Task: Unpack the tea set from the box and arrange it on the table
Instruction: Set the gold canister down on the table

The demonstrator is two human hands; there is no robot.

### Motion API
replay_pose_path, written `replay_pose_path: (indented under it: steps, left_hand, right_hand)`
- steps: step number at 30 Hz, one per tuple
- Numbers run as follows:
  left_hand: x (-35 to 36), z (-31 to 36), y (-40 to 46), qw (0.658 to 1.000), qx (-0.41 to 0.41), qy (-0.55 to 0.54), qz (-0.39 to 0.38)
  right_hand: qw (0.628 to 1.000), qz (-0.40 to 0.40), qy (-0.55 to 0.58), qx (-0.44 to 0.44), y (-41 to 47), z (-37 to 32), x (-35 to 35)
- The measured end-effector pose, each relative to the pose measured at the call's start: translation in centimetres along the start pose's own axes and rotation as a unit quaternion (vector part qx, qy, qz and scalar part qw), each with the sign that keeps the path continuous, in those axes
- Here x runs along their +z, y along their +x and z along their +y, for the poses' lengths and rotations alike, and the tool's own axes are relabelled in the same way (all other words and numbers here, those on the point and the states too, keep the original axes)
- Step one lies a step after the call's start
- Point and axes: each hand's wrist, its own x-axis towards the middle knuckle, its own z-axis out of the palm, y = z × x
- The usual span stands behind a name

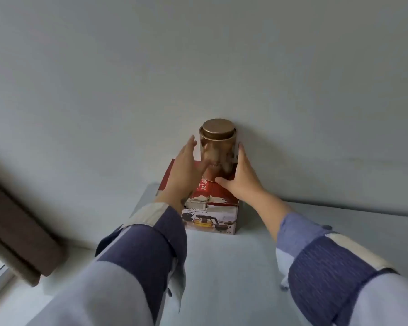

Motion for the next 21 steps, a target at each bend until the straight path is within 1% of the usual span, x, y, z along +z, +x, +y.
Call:
replay_pose_path:
  steps: [1, 3, 5, 8, 10, 15, 21]
  left_hand:
    - [0.3, -0.1, 0.5, 0.999, 0.005, -0.038, 0.001]
    - [0.9, -0.4, 1.3, 0.997, 0.032, -0.071, -0.003]
    - [1.5, -0.6, 1.8, 0.997, 0.037, -0.071, -0.003]
    - [2.2, -0.7, 2.1, 0.997, 0.033, -0.069, 0.013]
    - [2.5, -0.5, 2.0, 0.997, 0.032, -0.063, 0.023]
    - [3.2, 2.0, 1.2, 0.996, 0.058, -0.06, 0.013]
    - [7.3, 8.9, -2.1, 0.992, 0.076, -0.095, -0.024]
  right_hand:
    - [0.999, 0.014, 0.03, -0.011, 0.5, 0.2, 0.5]
    - [0.997, 0.04, 0.065, -0.013, 1.2, 0.4, 1.3]
    - [0.994, 0.057, 0.089, 0.007, 1.6, 0.4, 2.1]
    - [0.993, 0.08, 0.078, 0.031, 2.1, 0.3, 2.6]
    - [0.993, 0.079, 0.076, 0.035, 2.0, 0.4, 2.3]
    - [0.992, 0.091, 0.073, 0.043, -0.4, 0.3, -1.0]
    - [0.988, 0.115, 0.054, 0.083, -5.2, 2.7, -8.0]
